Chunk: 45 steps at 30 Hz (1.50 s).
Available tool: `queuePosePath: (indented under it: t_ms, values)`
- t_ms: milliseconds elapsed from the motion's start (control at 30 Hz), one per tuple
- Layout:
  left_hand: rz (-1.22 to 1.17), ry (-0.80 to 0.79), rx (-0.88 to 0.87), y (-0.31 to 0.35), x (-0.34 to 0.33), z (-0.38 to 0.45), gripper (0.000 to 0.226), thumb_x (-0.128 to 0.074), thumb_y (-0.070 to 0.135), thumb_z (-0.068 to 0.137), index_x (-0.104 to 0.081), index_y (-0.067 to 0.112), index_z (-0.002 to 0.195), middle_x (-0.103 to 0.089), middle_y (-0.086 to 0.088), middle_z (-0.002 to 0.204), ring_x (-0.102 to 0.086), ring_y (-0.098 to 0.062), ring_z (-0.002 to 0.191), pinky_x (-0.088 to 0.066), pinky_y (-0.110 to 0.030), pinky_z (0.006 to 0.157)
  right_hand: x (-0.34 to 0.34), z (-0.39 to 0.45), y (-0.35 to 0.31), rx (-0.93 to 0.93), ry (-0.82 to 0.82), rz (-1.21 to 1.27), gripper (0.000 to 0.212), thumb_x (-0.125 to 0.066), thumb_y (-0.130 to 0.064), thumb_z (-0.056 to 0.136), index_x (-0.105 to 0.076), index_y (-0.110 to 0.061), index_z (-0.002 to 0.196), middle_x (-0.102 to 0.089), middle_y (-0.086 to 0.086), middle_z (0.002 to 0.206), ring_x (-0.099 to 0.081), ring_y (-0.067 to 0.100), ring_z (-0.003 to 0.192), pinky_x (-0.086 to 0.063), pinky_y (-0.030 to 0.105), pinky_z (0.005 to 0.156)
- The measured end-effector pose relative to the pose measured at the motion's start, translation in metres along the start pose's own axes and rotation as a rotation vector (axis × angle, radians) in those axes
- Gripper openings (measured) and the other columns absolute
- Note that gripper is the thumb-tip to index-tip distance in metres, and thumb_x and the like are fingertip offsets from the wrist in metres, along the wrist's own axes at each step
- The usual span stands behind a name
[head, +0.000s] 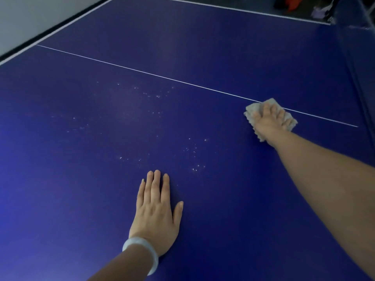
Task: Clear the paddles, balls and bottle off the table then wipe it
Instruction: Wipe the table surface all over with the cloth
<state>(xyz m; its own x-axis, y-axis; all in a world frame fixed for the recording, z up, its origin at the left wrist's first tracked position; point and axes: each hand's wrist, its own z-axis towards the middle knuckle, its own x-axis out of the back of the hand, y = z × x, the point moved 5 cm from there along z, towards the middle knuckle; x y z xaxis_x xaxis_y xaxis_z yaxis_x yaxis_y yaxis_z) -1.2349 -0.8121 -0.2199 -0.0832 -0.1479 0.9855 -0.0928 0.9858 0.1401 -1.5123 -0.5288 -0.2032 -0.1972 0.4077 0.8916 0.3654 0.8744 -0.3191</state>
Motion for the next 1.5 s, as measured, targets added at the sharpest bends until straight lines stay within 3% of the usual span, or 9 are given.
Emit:
queuePosePath:
  t_ms: [233, 400, 533, 633, 733, 900, 1133, 1333, 1500]
  values:
    - [0.010, -0.002, 0.010, 0.001, 0.002, 0.000, 0.077, 0.008, 0.059, 0.091, 0.011, 0.014, 0.153, 0.014, -0.007, 0.163, 0.024, -0.020, 0.147, 0.011, -0.040, 0.121, -0.065, -0.067, -0.097, 0.631, -0.037, -0.309, 0.056, -0.014, -0.051, 0.103, -0.001, -0.036, 0.156, 0.011, 0.002, 0.164, 0.014, 0.030, 0.149, 0.015, 0.054, 0.115]
    - [0.019, -0.010, 0.013, 0.001, 0.002, 0.000, 0.079, 0.010, 0.059, 0.090, 0.012, 0.015, 0.154, 0.017, -0.007, 0.162, 0.026, -0.020, 0.147, 0.015, -0.038, 0.120, -0.085, -0.131, -0.064, 0.979, -0.147, -0.341, 0.063, -0.006, -0.061, 0.097, 0.000, -0.038, 0.155, 0.014, -0.008, 0.162, 0.019, 0.018, 0.149, 0.019, 0.045, 0.117]
    - [0.018, 0.003, 0.007, 0.000, 0.001, 0.001, 0.078, 0.007, 0.060, 0.091, 0.008, 0.014, 0.155, 0.012, -0.008, 0.163, 0.023, -0.021, 0.148, 0.011, -0.040, 0.121, -0.034, -0.073, 0.002, 0.495, 0.008, -0.279, 0.057, -0.025, -0.040, 0.104, -0.004, -0.030, 0.156, 0.002, 0.006, 0.164, -0.002, 0.033, 0.150, -0.007, 0.056, 0.119]
    - [0.015, 0.010, 0.002, 0.000, -0.001, 0.001, 0.078, 0.005, 0.059, 0.092, 0.005, 0.013, 0.155, 0.009, -0.009, 0.163, 0.021, -0.022, 0.148, 0.010, -0.040, 0.121, -0.022, -0.076, 0.032, 0.123, 0.101, -0.204, 0.059, -0.016, -0.050, 0.103, 0.001, -0.032, 0.156, 0.010, 0.003, 0.164, 0.008, 0.031, 0.150, 0.003, 0.057, 0.119]
    - [0.011, 0.020, -0.003, 0.002, 0.001, 0.001, 0.078, 0.004, 0.059, 0.093, 0.004, 0.012, 0.155, 0.009, -0.009, 0.163, 0.019, -0.023, 0.149, 0.011, -0.040, 0.121, -0.051, -0.122, -0.002, 0.193, 0.132, -0.166, 0.057, -0.018, -0.046, 0.104, 0.000, -0.032, 0.156, 0.009, 0.003, 0.164, 0.008, 0.033, 0.150, 0.006, 0.060, 0.118]
    - [-0.006, 0.035, -0.010, 0.003, 0.003, 0.001, 0.078, 0.001, 0.057, 0.094, -0.001, 0.010, 0.155, 0.004, -0.012, 0.163, 0.014, -0.025, 0.150, 0.009, -0.041, 0.121, -0.106, -0.196, -0.066, 0.785, 0.035, -0.355, 0.059, -0.011, -0.049, 0.101, 0.004, -0.032, 0.155, 0.016, -0.002, 0.163, 0.023, 0.023, 0.148, 0.019, 0.051, 0.116]
    - [-0.017, 0.022, -0.031, 0.001, 0.004, -0.001, 0.077, 0.003, 0.055, 0.094, 0.003, 0.007, 0.154, 0.006, -0.015, 0.163, 0.017, -0.030, 0.149, 0.011, -0.045, 0.121, -0.071, -0.197, 0.030, 0.034, 0.180, -0.147, 0.059, -0.009, -0.052, 0.102, 0.008, -0.032, 0.155, 0.015, 0.000, 0.164, 0.016, 0.026, 0.149, 0.011, 0.055, 0.119]
    - [-0.055, -0.017, -0.054, 0.000, 0.009, -0.004, 0.070, -0.002, 0.046, 0.098, 0.008, 0.004, 0.153, 0.012, -0.019, 0.161, 0.018, -0.033, 0.148, 0.006, -0.047, 0.122, -0.125, -0.283, -0.020, 0.037, 0.251, -0.155, 0.061, -0.002, -0.052, 0.098, 0.009, -0.031, 0.154, 0.014, -0.001, 0.163, 0.016, 0.024, 0.150, 0.016, 0.051, 0.118]
    - [-0.438, -0.023, -0.174, -0.024, 0.027, -0.004, 0.059, -0.030, 0.037, 0.104, -0.012, 0.015, 0.156, 0.002, -0.006, 0.164, 0.014, -0.018, 0.150, 0.014, -0.027, 0.118, -0.127, -0.284, -0.023, 0.017, 0.261, -0.166, 0.059, -0.007, -0.051, 0.101, 0.005, -0.033, 0.155, 0.013, -0.004, 0.163, 0.016, 0.021, 0.150, 0.014, 0.050, 0.119]
